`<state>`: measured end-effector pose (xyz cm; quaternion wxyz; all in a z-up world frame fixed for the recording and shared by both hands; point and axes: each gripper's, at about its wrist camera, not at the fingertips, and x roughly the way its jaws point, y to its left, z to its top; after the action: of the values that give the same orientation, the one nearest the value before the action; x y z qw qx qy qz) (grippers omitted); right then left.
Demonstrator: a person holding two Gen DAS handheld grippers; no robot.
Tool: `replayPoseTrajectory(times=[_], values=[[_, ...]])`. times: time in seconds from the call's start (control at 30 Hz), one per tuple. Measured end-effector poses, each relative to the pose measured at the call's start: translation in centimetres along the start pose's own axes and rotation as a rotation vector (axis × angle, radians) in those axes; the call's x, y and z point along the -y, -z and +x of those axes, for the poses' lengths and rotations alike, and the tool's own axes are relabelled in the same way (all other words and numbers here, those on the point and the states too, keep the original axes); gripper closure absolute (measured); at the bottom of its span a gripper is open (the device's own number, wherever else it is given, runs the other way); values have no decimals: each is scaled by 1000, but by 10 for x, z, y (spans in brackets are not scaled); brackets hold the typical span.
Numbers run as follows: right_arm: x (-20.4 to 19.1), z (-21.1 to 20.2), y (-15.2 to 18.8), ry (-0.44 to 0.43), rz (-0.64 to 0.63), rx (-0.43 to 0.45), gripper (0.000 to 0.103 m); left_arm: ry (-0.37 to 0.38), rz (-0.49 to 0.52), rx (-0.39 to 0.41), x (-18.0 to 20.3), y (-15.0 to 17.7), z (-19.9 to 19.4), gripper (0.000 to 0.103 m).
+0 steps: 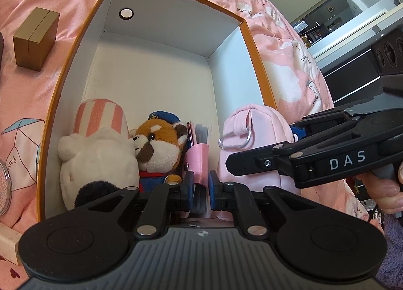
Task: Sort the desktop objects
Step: 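Lower the pouch and case into the box beside the plushes with both grippers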
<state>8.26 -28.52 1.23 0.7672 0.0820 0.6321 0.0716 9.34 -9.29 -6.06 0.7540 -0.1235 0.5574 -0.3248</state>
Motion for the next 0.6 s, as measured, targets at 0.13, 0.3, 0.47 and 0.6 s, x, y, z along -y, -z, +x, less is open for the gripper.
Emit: replayPoseTrajectory(times=[0.13,0.3,0.47,0.6], values=[[-6,-2,-4,51,-27,-39,40,-47,49,6,7,0,3,90],[-7,-4,-3,59,-49,-61,43,-51,51,-19,6,-3,10,85],[-7,0,1,83,-71,-76,63,-62,65,-35,8,-3,15,82],[-8,4,2,68,-75,-92,65,-71,71,-49,8,-3,19,80]])
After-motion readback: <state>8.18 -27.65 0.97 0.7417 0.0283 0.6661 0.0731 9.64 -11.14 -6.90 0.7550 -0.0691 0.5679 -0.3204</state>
